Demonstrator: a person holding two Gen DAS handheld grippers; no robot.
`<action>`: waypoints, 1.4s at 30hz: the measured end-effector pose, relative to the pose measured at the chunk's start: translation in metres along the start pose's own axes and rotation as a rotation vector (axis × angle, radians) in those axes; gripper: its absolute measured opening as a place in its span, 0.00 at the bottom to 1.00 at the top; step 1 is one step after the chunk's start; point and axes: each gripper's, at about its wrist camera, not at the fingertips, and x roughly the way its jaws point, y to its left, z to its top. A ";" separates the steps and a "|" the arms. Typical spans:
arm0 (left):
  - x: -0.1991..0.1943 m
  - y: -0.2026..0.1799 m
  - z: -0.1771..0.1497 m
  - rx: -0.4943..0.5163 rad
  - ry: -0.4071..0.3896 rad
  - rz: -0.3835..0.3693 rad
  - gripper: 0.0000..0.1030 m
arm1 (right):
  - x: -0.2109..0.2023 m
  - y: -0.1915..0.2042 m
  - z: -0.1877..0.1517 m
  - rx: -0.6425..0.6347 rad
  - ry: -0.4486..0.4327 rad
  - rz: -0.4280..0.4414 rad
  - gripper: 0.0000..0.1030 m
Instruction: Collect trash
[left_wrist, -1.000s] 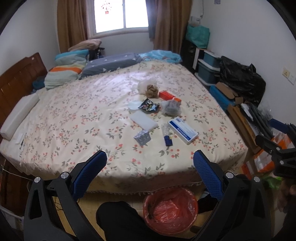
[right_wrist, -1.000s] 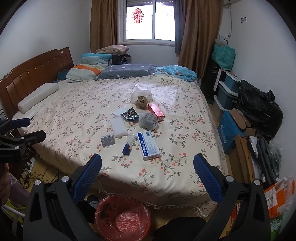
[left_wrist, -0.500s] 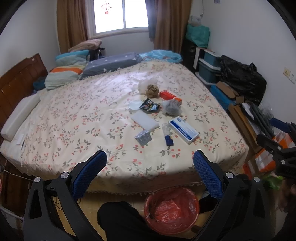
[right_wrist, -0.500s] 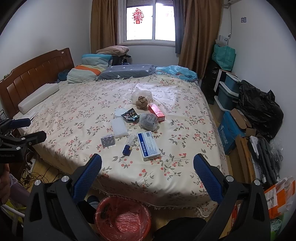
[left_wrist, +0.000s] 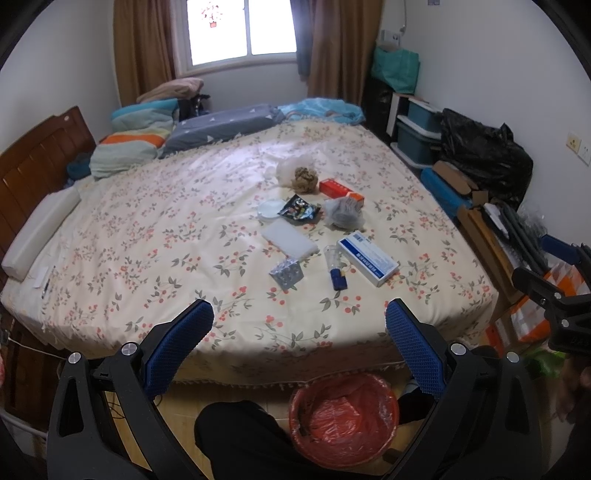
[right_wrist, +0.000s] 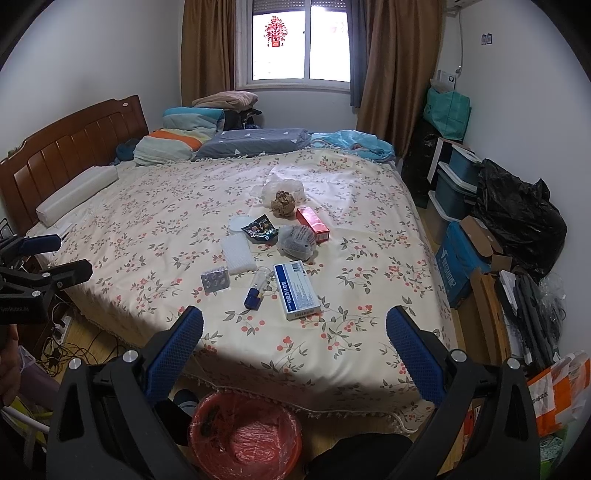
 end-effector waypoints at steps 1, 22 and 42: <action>0.000 0.000 0.000 0.001 -0.002 0.003 0.94 | 0.000 0.000 0.000 0.000 0.001 -0.001 0.95; 0.197 0.020 -0.006 0.035 0.112 0.037 0.94 | 0.137 -0.011 -0.022 -0.069 0.047 -0.005 0.95; 0.357 0.020 0.005 -0.153 0.209 0.107 0.94 | 0.267 -0.015 -0.015 -0.081 0.101 0.003 0.95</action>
